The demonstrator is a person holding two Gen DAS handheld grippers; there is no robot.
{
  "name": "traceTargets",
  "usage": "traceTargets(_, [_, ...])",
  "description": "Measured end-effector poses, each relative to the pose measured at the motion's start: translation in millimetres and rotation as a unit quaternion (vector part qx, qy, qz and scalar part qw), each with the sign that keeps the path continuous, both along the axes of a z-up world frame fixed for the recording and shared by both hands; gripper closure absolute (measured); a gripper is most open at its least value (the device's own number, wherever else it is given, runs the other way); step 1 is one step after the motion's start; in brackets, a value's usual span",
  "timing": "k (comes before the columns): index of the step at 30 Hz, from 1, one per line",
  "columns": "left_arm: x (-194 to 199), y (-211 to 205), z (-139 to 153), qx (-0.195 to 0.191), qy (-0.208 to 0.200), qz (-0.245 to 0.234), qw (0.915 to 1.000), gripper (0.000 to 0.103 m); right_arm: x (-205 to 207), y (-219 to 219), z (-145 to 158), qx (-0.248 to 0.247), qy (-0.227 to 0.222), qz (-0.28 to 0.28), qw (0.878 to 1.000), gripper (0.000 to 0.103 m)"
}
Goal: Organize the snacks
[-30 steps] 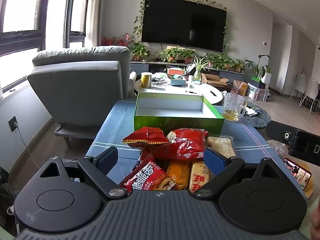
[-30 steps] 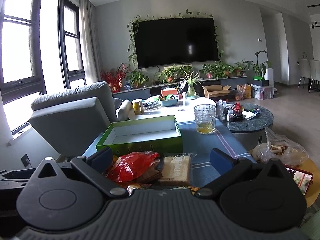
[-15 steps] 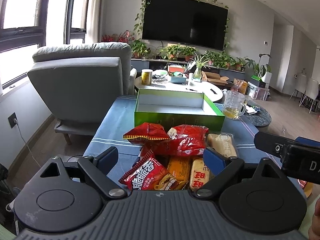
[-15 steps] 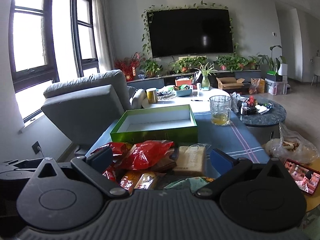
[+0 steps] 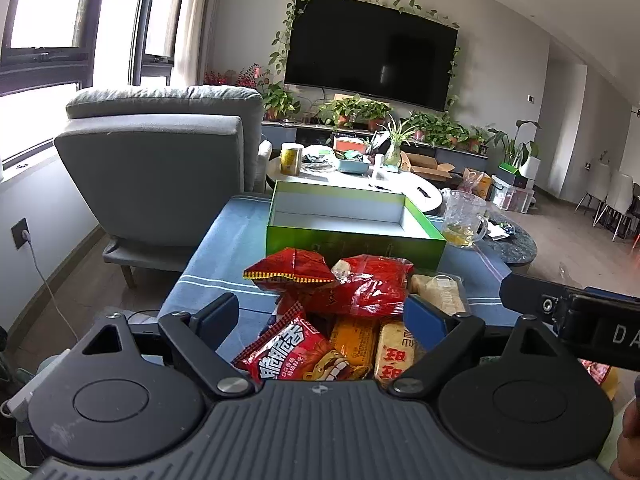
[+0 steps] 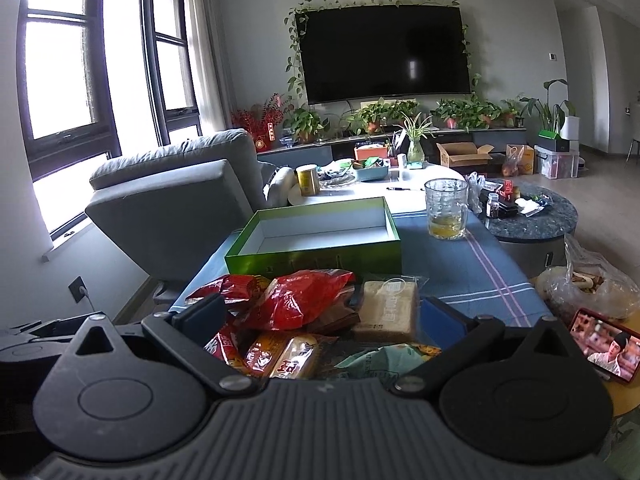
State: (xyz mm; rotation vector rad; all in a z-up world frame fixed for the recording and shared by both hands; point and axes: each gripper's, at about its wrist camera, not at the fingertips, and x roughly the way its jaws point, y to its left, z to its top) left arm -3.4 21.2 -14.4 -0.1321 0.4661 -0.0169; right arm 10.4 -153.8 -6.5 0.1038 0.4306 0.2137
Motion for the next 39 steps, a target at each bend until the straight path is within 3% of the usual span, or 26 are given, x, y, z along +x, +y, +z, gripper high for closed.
traceTargets(20, [4, 1, -6, 0.01, 0.019, -0.002, 0.9998, 0.016, 2, -2, -3, 0.01, 0.02, 0.004, 1.0, 0.035])
traceTargets(29, [12, 28, -19, -0.008, 0.037, 0.018, 0.9991, 0.016, 7, 4, -10, 0.006, 0.033, 0.011, 0.999, 0.035])
traceTargets(35, [21, 42, -43, -0.021, 0.069, 0.004, 0.9974, 0.024, 17, 21, -22, -0.009, 0.048, 0.036, 0.998, 0.035])
traceTargets(39, [31, 51, -62, -0.051, 0.095, -0.027, 0.9938, 0.039, 25, 32, -28, -0.017, 0.06, 0.064, 0.996, 0.035])
